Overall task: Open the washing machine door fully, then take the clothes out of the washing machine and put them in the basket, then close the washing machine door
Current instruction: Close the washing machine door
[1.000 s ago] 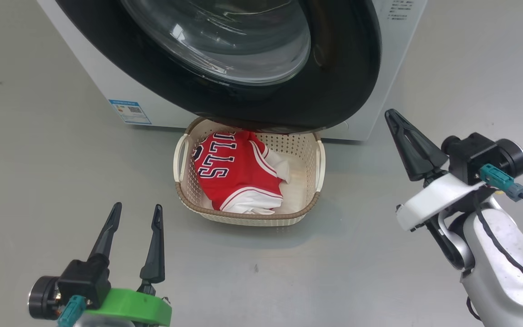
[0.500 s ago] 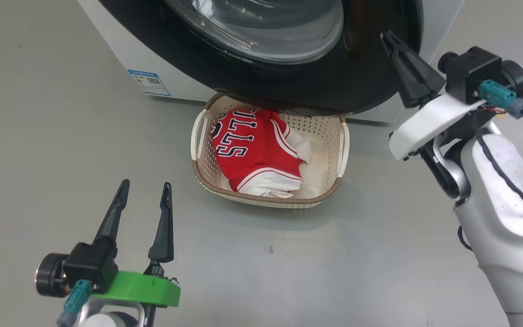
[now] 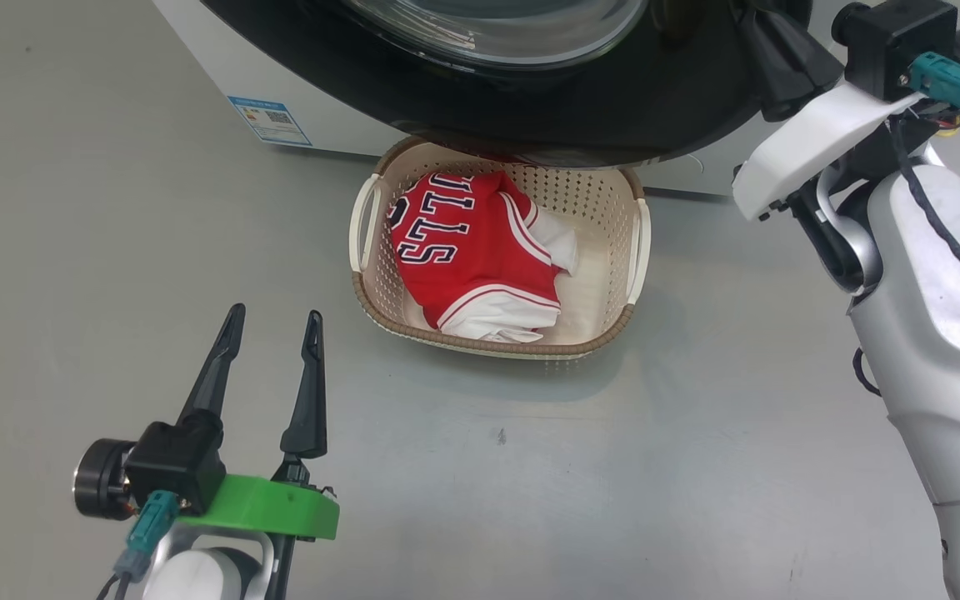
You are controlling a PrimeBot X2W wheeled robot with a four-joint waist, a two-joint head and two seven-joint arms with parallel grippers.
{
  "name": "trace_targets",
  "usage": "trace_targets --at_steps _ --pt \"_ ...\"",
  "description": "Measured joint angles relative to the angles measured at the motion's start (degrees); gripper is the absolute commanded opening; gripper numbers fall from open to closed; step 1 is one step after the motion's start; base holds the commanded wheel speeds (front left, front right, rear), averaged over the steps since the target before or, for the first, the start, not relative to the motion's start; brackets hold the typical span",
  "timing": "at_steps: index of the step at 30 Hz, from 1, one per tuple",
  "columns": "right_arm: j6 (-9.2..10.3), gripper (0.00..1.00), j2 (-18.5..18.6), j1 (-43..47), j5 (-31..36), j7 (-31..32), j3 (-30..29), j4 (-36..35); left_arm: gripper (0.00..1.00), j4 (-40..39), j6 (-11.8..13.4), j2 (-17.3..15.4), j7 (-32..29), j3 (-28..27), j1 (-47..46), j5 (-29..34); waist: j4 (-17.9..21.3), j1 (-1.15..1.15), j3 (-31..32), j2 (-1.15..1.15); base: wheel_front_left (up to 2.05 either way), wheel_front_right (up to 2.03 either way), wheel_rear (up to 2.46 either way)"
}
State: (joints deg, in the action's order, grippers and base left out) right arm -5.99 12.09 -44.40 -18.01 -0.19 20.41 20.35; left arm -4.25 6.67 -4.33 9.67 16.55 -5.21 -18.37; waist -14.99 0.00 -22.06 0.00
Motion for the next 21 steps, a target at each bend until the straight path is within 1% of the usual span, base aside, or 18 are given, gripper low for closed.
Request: trace_targets --at_steps 4,16,21 --pt "0.0 0.0 0.0 -2.5 -0.1 -0.5 -0.8 2.1 1.0 0.3 -0.5 0.2 0.0 0.5 -0.2 0.0 0.0 0.0 -0.4 0.0 0.0 0.0 0.0" --pt "-0.02 0.0 1.4 -11.3 0.3 -1.7 -1.9 8.0 1.0 1.2 -0.5 0.9 0.6 2.0 -2.7 0.0 -0.8 0.0 -2.7 0.0 0.0 0.0 0.0" --pt "-0.43 0.0 1.5 -13.1 0.4 -2.9 -2.7 10.6 1.0 1.9 -0.5 1.1 1.1 2.1 -3.1 0.0 -1.3 0.0 -3.2 0.0 0.0 0.0 0.0"
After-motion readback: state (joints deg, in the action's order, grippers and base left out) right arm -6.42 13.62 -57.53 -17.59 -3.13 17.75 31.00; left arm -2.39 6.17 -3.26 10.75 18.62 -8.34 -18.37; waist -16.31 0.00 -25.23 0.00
